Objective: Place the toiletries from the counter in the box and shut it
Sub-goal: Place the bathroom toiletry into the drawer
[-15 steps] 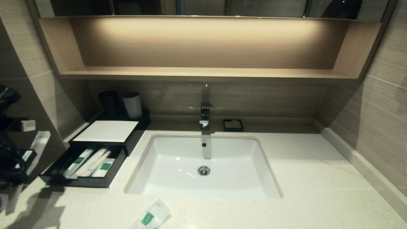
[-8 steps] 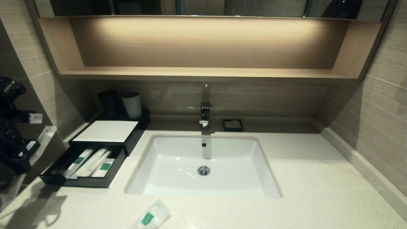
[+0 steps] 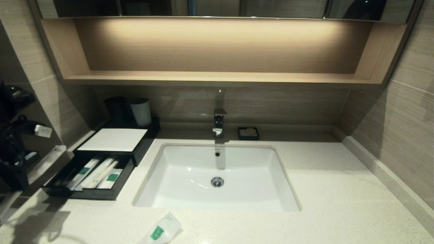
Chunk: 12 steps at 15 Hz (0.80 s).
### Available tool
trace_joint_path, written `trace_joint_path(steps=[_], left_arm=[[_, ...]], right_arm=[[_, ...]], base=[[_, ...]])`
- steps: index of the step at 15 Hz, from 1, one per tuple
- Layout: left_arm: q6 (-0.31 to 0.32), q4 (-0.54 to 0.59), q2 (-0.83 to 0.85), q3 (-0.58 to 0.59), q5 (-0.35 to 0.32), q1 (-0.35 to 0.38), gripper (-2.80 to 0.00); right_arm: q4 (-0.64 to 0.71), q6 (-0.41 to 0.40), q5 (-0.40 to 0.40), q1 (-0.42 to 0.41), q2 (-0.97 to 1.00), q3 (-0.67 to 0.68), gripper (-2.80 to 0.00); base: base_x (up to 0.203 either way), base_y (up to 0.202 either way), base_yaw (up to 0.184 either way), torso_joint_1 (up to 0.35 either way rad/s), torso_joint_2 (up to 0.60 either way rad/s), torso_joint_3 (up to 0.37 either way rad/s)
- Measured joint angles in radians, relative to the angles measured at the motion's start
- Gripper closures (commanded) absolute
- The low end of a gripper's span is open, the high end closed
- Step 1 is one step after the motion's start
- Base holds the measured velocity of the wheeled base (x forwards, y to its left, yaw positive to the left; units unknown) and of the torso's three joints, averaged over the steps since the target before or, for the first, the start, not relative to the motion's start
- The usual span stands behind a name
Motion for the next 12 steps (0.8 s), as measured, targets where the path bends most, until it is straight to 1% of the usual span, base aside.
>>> trace_joint_path(steps=[2, 4, 7, 9, 12], left_arm=[[0.02, 0.019, 0.029, -0.006, 0.003, 0.0, 0.0], [0.023, 0.016, 0.055, -0.01, 0.008, 0.0, 0.0], [0.023, -0.002, 0.085, -0.012, 0.015, 0.0, 0.0], [0.022, -0.034, 0.1, -0.013, 0.034, 0.0, 0.0], [0.024, -0.044, 0.121, -0.014, 0.036, -0.003, 0.0]], right_arm=[[0.0, 0.0, 0.0, 0.0, 0.0, 0.0, 0.0], [0.0, 0.0, 0.0, 0.0, 0.0, 0.0, 0.0], [0.0, 0.0, 0.0, 0.0, 0.0, 0.0, 0.0], [0.0, 0.0, 0.0, 0.0, 0.0, 0.0, 0.0], [0.0, 0.0, 0.0, 0.0, 0.0, 0.0, 0.0]], base=[[0.0, 0.0, 0.0, 0.0, 0.0, 0.0], [0.0, 0.0, 0.0, 0.0, 0.0, 0.0], [0.0, 0.0, 0.0, 0.0, 0.0, 0.0], [0.0, 0.0, 0.0, 0.0, 0.0, 0.0], [0.0, 0.0, 0.0, 0.0, 0.0, 0.0]])
